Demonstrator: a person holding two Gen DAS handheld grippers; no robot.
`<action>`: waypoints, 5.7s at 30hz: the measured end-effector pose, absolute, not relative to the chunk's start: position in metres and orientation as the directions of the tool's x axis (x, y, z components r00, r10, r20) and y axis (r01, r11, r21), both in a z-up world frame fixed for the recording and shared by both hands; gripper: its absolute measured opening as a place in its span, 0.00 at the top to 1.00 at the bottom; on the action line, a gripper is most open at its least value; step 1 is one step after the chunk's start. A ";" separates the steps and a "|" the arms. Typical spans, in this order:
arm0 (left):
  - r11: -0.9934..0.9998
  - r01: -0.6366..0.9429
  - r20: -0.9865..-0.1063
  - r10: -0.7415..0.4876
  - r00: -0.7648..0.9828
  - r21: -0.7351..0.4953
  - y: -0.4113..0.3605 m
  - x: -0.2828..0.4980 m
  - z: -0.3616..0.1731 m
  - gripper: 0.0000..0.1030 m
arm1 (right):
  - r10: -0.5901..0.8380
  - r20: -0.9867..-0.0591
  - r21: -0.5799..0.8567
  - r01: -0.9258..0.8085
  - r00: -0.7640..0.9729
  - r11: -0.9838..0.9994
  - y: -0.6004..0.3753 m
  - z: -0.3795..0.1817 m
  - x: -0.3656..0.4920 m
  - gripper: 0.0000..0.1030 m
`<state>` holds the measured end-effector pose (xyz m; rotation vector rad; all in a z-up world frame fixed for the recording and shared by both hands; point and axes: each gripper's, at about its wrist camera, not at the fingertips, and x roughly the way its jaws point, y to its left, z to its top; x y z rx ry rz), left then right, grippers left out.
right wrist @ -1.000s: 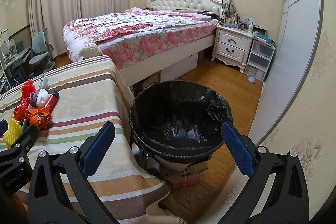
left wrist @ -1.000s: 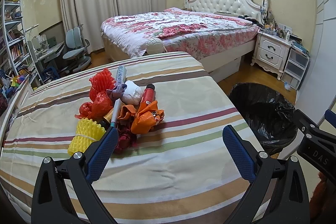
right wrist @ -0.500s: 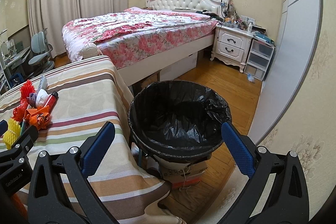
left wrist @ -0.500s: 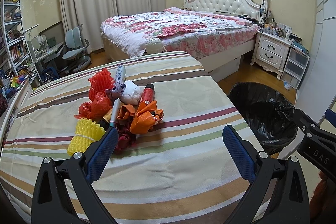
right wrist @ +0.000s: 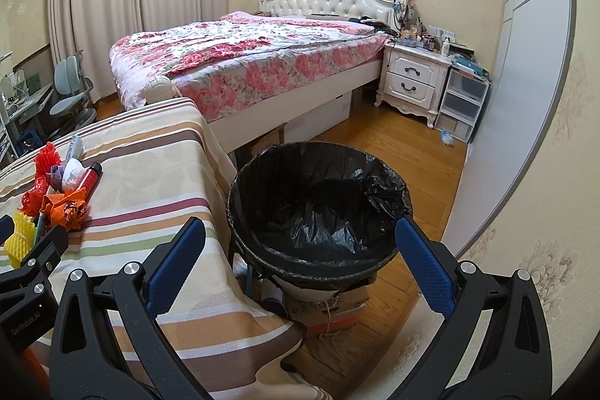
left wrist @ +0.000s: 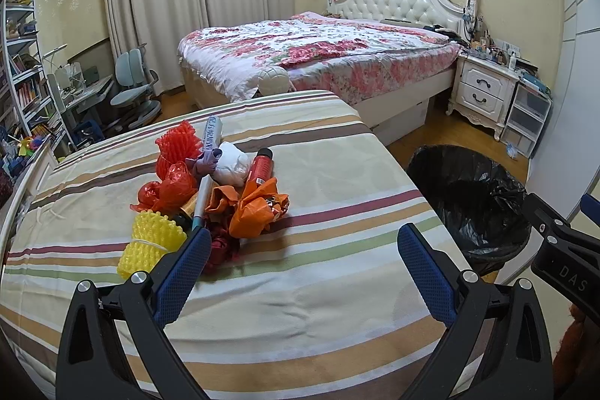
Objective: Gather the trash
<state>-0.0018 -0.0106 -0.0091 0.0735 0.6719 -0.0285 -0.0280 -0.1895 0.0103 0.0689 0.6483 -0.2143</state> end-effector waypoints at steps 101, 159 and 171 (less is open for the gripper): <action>0.977 -0.208 -0.745 0.105 0.659 -0.046 0.227 0.005 -0.041 0.58 | 0.039 -0.747 -0.068 -0.134 0.664 0.989 -0.036 -0.015 0.039 0.24; 0.961 0.273 -0.668 -0.222 0.710 -0.030 -0.058 0.076 -0.015 0.58 | -0.111 -0.690 0.015 0.167 0.715 0.986 -0.239 -0.012 0.058 0.55; 0.945 0.325 -0.673 -0.224 0.705 0.026 -0.117 0.104 -0.031 0.58 | -0.136 -0.702 0.040 0.230 0.699 0.972 -0.280 -0.026 0.077 0.54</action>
